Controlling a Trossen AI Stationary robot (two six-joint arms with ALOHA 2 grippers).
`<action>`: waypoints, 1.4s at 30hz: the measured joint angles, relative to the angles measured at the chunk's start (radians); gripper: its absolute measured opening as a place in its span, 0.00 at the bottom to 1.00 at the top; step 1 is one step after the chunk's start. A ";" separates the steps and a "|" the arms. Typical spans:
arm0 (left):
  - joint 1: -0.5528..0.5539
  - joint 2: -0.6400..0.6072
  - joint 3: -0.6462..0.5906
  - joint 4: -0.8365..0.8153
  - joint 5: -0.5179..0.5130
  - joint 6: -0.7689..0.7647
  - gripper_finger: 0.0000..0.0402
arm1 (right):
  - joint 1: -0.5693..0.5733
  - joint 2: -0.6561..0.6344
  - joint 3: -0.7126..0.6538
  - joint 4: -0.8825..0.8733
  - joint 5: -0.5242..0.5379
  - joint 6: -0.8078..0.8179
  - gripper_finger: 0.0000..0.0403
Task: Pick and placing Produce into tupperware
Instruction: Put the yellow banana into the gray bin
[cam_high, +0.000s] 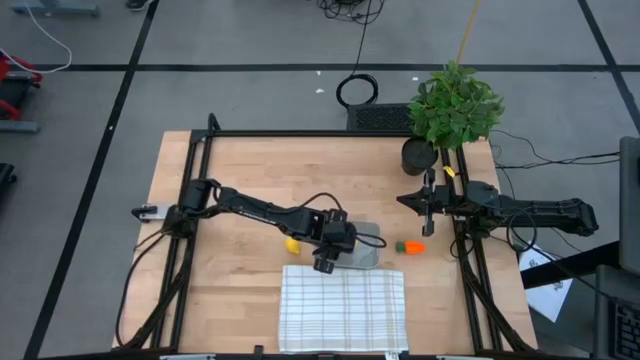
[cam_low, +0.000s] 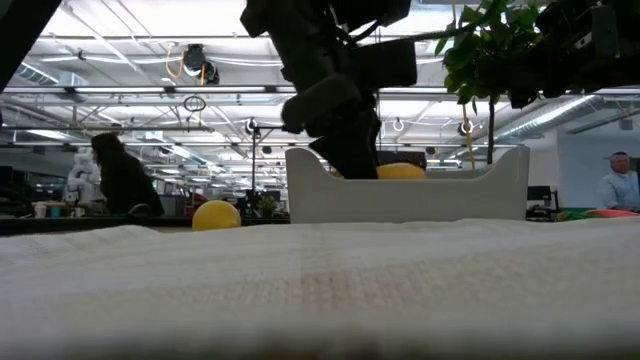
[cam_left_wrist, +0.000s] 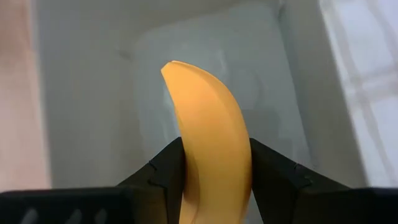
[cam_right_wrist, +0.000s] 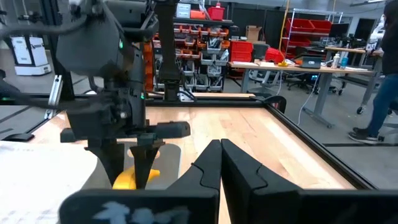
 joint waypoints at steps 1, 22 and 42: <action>0.000 0.004 0.000 0.008 0.000 0.008 0.37 | 0.000 0.001 0.000 0.000 0.000 0.000 0.00; -0.022 0.031 0.000 0.051 0.069 0.059 0.37 | 0.000 0.009 0.000 -0.002 0.000 0.000 0.00; 0.004 0.031 0.000 0.023 0.135 -0.010 0.37 | 0.000 0.009 0.000 -0.001 0.000 0.000 0.00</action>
